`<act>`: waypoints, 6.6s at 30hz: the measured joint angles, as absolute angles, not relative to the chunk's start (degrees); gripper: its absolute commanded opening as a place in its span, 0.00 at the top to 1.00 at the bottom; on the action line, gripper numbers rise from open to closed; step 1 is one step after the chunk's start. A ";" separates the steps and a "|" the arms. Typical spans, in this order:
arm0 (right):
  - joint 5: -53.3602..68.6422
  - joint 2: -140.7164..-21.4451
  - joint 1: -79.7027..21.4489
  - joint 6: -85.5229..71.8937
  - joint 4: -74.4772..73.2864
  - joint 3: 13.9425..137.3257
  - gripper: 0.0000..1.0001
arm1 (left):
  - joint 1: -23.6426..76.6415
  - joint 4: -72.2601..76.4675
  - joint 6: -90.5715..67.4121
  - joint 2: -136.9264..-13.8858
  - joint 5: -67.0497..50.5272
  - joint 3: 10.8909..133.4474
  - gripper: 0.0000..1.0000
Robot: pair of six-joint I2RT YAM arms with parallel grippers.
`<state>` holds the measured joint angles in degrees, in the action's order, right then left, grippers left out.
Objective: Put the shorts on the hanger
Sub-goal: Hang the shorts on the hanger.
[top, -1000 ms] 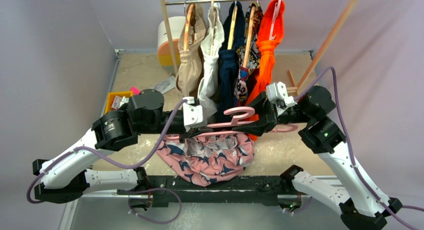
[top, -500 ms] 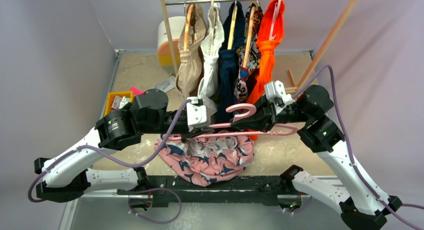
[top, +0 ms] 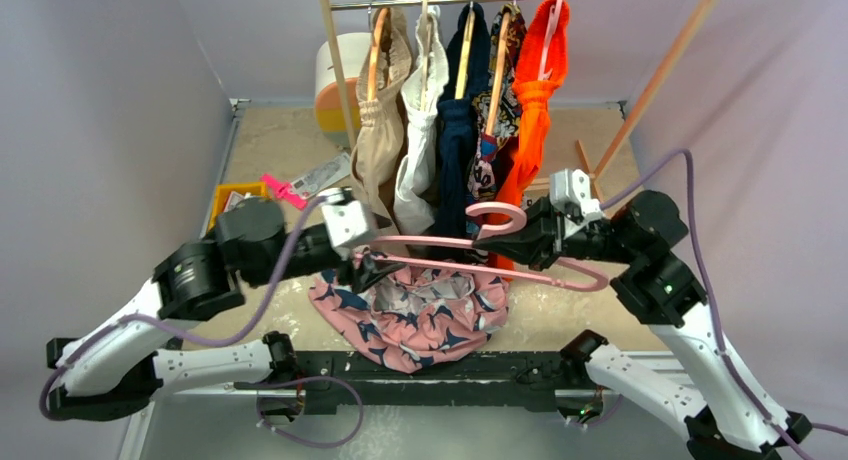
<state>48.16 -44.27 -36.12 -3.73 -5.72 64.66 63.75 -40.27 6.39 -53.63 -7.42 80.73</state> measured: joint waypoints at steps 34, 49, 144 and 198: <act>34.87 -29.76 -36.12 -5.48 -21.17 52.75 1.00 | 63.75 -46.54 -63.33 -32.95 36.62 41.30 0.22; 32.14 -29.17 -36.12 -5.41 -21.23 52.05 1.00 | 63.75 -40.80 -57.89 -45.32 24.86 39.40 0.41; 0.38 -58.87 -63.51 -7.44 22.00 44.23 1.00 | 63.75 -51.55 -58.00 -46.02 30.96 66.43 1.00; -9.52 -66.06 -71.35 3.42 52.71 58.81 1.00 | 63.66 -52.29 -46.11 -54.78 26.24 105.62 1.00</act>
<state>-9.52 -66.06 -71.35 3.42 52.71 58.81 63.66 -52.29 -46.11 -54.78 26.24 105.62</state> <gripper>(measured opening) 0.042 0.014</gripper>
